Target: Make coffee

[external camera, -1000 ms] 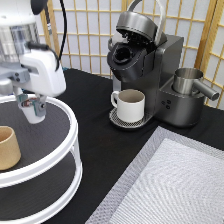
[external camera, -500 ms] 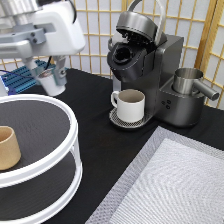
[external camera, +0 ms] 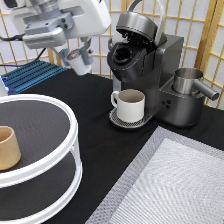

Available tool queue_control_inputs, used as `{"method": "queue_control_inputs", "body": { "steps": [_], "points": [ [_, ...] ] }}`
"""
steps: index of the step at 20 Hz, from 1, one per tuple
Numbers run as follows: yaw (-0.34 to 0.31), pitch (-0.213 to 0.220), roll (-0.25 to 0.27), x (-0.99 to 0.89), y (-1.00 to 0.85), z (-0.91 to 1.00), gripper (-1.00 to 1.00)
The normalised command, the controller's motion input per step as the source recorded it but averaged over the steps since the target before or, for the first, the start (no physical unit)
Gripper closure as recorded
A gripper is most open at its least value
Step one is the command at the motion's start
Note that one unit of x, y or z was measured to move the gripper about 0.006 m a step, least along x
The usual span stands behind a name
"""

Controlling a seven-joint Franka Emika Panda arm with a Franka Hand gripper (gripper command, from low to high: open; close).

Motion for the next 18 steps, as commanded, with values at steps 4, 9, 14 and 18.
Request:
{"method": "queue_control_inputs", "body": {
  "steps": [4, 9, 14, 18],
  "points": [
    [0.016, 0.033, 0.277, 0.03, 0.51, 0.5, 1.0],
    [0.007, 0.002, 0.243, 0.01, 0.56, 0.5, 1.0],
    [0.0, 0.0, 0.187, 0.01, 0.38, 0.04, 1.0],
    [-0.008, 0.008, 0.075, 0.04, 0.43, -0.03, 1.0]
  ]
}}
